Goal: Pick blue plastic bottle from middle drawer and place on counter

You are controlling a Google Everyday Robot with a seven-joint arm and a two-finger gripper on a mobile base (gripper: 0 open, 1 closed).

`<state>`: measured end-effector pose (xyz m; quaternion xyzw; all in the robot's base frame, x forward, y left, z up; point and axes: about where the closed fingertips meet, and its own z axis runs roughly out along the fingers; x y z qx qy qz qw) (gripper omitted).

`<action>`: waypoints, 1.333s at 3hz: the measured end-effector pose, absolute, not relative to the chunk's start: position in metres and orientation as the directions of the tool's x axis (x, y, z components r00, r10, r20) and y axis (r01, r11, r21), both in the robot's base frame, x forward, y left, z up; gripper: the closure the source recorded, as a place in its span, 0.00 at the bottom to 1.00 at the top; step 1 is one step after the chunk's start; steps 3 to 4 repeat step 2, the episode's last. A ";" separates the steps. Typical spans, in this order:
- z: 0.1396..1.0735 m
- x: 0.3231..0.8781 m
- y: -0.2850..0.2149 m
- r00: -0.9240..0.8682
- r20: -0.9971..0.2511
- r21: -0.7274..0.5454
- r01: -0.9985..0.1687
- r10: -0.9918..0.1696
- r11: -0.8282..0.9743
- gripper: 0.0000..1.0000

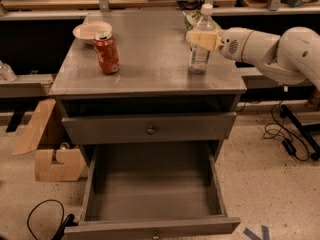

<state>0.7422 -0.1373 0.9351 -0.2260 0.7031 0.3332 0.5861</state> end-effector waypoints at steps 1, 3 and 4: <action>0.935 0.742 -0.135 -0.211 -0.975 0.204 -0.711 0.073 0.673 0.00; 0.935 0.742 -0.135 -0.211 -0.975 0.204 -0.711 0.073 0.673 0.00; 0.935 0.742 -0.135 -0.211 -0.975 0.204 -0.711 0.073 0.673 0.00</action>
Offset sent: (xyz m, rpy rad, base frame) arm 0.0002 0.0023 -0.0001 0.0005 0.0003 0.0033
